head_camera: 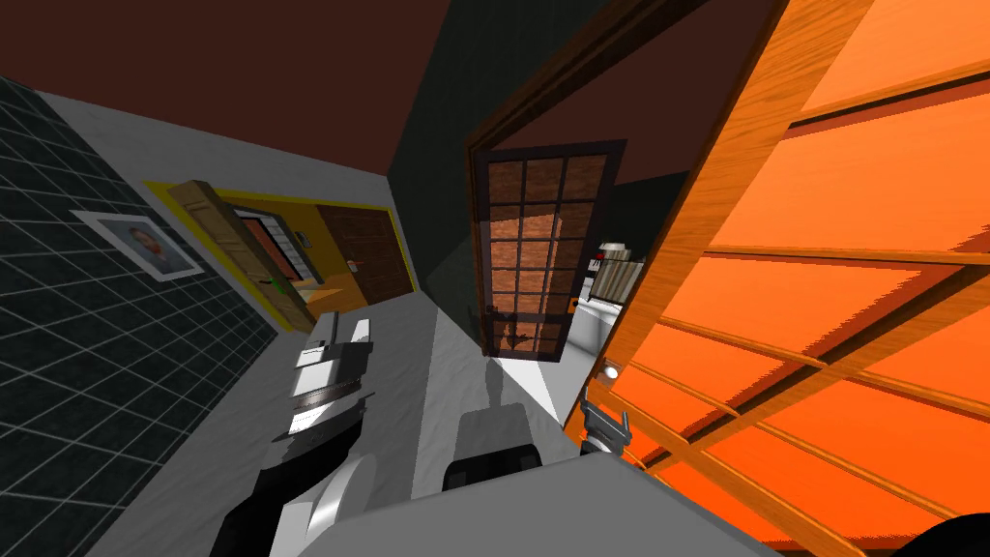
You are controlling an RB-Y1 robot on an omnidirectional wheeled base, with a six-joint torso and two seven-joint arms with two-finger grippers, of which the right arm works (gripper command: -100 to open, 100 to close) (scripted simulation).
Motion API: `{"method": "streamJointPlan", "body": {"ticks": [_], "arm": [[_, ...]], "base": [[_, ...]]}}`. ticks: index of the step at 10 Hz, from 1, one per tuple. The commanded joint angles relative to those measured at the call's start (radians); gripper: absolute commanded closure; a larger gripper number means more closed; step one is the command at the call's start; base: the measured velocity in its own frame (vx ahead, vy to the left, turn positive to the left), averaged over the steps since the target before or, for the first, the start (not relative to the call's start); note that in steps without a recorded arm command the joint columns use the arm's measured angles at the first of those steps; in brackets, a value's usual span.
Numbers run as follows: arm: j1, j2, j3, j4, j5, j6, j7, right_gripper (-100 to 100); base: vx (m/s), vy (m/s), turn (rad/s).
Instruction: Push the door open
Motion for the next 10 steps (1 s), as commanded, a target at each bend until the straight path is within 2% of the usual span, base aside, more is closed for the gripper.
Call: {"method": "streamJointPlan", "body": {"ticks": [1, 2, 3, 4, 10], "arm": [[-0.002, 0.009, 0.003, 0.027, -0.022, -0.019, -0.023, -100], [-0.004, 0.014, 0.004, 0.041, -0.033, -0.028, -0.034, -100], [-0.003, 0.011, 0.003, 0.032, -0.026, -0.022, -0.026, -100], [-0.008, -0.002, -0.001, 0.046, -0.029, -0.025, -0.039, -100], [-0.023, -0.012, -0.015, 0.083, -0.033, -0.028, -0.07, -100]], "base": [[-0.084, -0.127, 0.207], [-0.086, -0.125, 0.246], [-0.037, -0.061, 0.054], [0.067, -0.124, 0.002], [0.127, -0.164, 0.02]]}}
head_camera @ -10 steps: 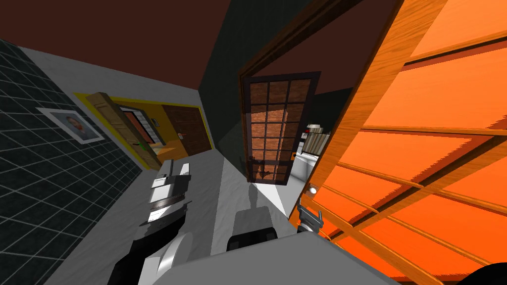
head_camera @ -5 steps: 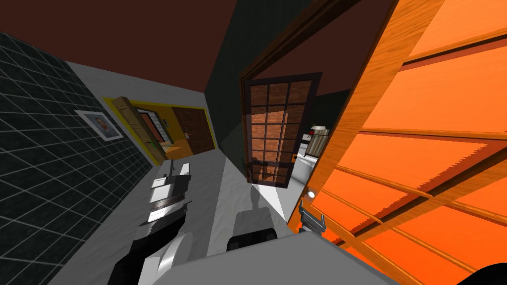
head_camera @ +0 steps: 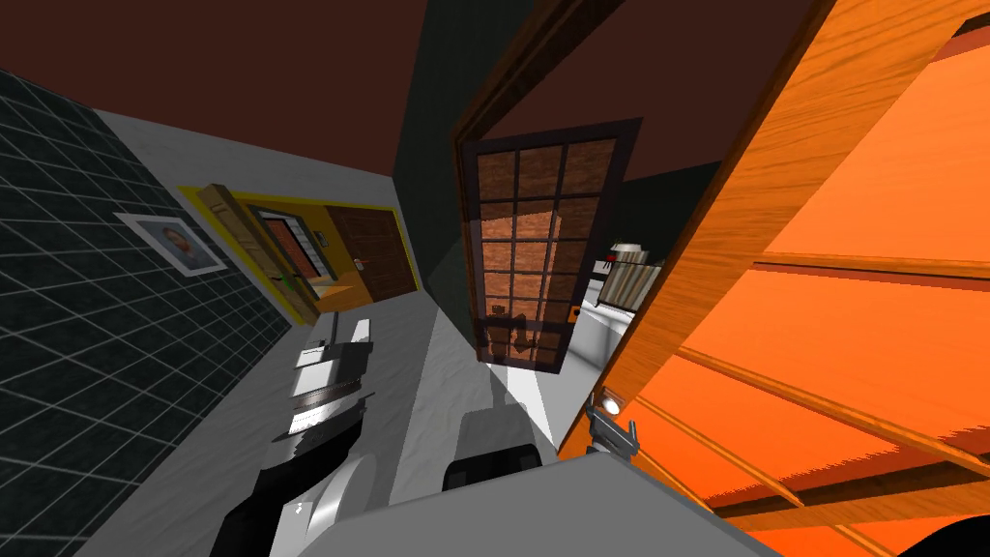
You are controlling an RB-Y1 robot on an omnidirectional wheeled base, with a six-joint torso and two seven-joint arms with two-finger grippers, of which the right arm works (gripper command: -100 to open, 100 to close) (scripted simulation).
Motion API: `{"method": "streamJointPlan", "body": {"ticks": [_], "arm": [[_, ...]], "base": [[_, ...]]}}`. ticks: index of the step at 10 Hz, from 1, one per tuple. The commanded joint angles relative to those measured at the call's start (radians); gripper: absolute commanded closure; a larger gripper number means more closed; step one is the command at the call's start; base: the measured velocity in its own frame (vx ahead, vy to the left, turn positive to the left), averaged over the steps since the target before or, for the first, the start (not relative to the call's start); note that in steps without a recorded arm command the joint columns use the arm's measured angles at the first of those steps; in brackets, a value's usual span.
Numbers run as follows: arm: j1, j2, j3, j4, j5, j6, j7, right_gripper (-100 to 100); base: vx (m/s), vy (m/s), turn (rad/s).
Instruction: Push the door open
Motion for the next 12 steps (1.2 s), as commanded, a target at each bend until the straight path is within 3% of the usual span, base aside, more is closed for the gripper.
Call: {"method": "streamJointPlan", "body": {"ticks": [1, 2, 3, 8, 12], "arm": [[-0.003, 0.003, -0.004, 0.009, -0.001, -0.001, -0.009, -100], [-0.002, 0.002, -0.002, 0.006, -0.001, -0.001, -0.005, -100], [-0.002, 0.002, -0.002, 0.006, -0.001, -0.001, -0.005, 100], [-0.002, 0.002, -0.002, 0.006, -0.001, -0.001, -0.005, 100], [-0.013, -0.005, -0.041, 0.014, -0.04, -0.015, 0.011, 100]], "base": [[0.123, -0.166, 0.017], [0.049, -0.069, 0.008], [-0.009, 0.016, -0.002], [-0.009, 0.011, -0.001], [0.117, -0.115, 0.0]]}}
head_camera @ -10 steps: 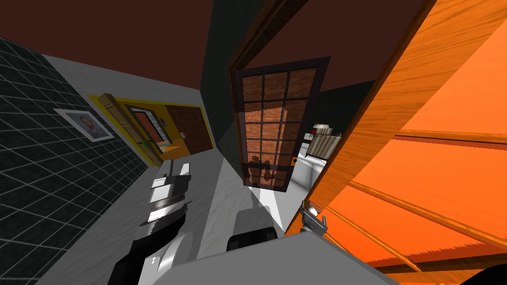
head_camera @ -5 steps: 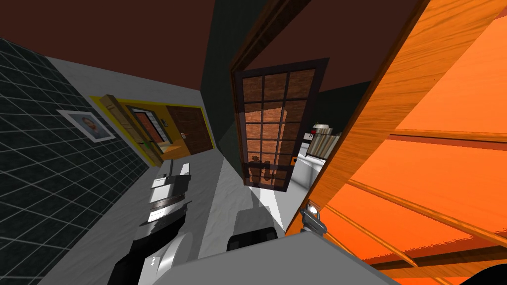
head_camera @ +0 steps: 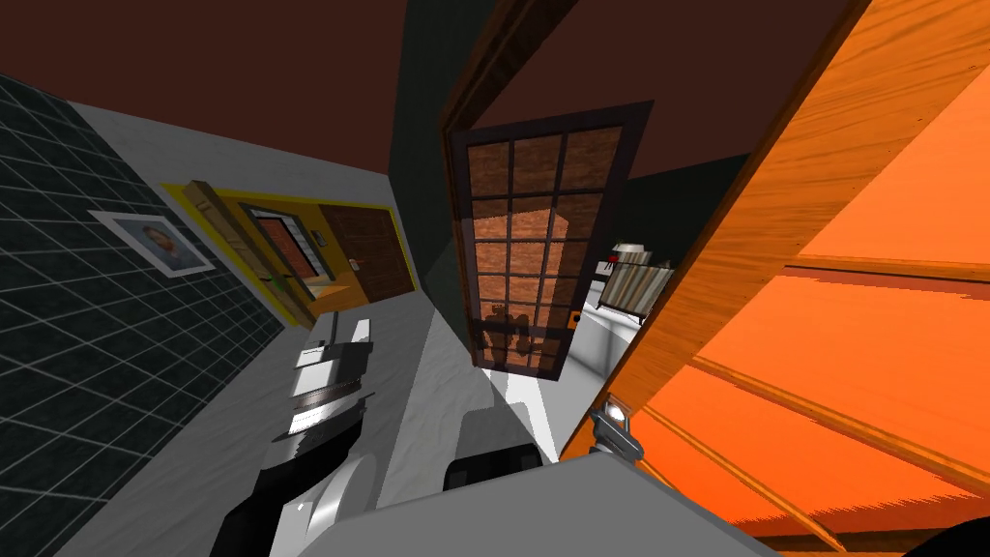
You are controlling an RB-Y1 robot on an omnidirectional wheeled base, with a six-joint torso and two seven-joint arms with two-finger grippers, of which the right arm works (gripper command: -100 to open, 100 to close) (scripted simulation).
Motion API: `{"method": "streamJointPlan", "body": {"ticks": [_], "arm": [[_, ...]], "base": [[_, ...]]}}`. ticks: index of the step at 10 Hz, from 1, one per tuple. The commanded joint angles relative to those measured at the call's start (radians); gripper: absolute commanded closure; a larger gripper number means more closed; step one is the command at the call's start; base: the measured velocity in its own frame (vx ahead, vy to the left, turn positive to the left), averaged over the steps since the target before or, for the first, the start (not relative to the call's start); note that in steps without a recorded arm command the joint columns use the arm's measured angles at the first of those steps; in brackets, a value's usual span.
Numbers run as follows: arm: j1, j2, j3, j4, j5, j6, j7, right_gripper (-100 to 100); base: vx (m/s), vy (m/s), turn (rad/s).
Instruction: Push the door open
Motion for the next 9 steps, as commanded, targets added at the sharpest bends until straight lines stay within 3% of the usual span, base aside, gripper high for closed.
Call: {"method": "streamJointPlan", "body": {"ticks": [1, 9], "arm": [[-0.004, -0.01, -0.027, -0.005, -0.021, -0.014, 0.01, 100], [-0.035, -0.002, -0.133, 0.011, -0.127, -0.061, 0.055, 100]], "base": [[0.127, -0.163, 0.0], [0.145, -0.151, -0.006]]}}
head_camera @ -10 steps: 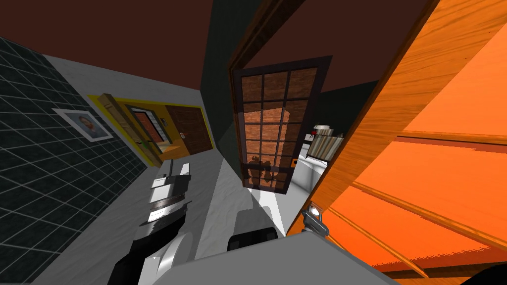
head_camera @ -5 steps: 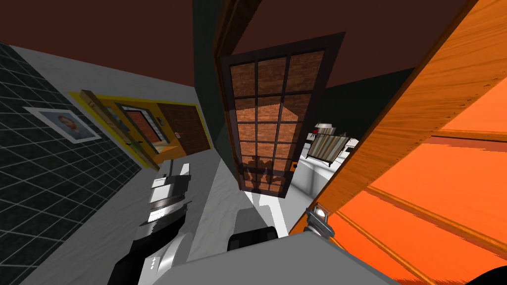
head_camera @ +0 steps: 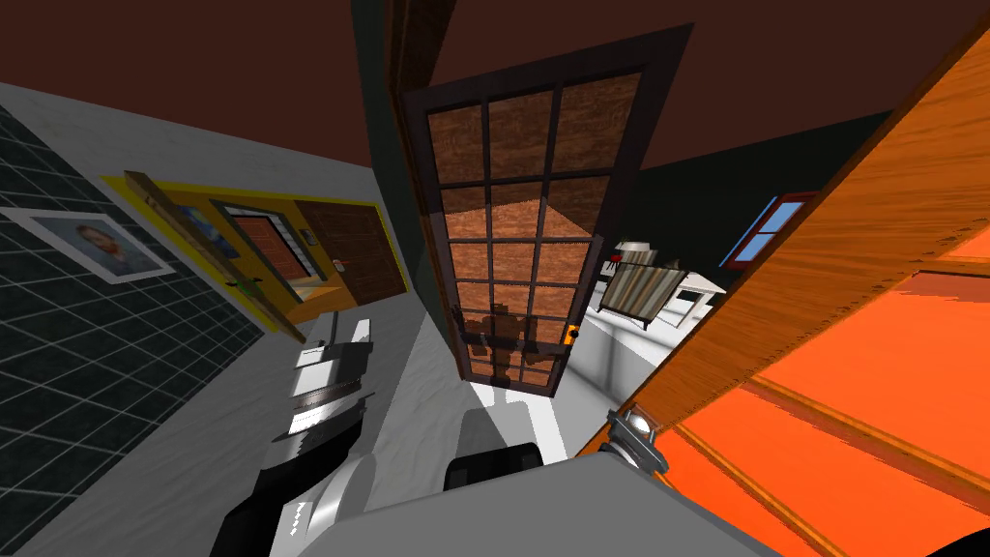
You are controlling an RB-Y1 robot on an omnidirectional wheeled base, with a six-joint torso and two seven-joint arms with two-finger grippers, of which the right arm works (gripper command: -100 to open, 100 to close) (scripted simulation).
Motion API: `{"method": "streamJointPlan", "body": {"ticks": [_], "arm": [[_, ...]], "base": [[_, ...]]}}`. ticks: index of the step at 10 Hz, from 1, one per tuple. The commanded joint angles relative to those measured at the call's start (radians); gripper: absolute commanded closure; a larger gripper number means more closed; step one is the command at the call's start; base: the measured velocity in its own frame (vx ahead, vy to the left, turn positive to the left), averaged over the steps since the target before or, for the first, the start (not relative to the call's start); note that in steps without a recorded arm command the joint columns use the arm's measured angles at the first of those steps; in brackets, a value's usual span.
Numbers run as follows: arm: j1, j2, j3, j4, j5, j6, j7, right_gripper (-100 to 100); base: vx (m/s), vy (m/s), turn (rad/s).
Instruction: Push the door open
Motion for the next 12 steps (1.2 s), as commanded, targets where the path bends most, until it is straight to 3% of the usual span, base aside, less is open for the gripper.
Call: {"method": "streamJointPlan", "body": {"ticks": [1, 7, 9, 10, 11, 12], "arm": [[0.01, -0.001, -0.036, -0.016, -0.03, -0.014, 0.021, 100], [-0.011, 0.026, -0.107, -0.005, -0.102, -0.046, 0.052, 100], [-0.016, 0.036, -0.124, -0.002, -0.118, -0.053, 0.058, 100], [-0.015, 0.037, -0.115, 0.003, -0.112, -0.051, 0.052, 100], [-0.029, 0.026, -0.146, 0.013, -0.148, -0.088, 0.063, 100], [-0.032, 0.025, -0.153, 0.016, -0.156, -0.096, 0.065, 100]], "base": [[0.153, -0.162, -0.013], [0.145, -0.151, -0.02], [0.132, -0.139, -0.024], [0.051, -0.064, -0.014], [-0.028, -0.119, 0.206], [-0.048, -0.184, 0.224]]}}
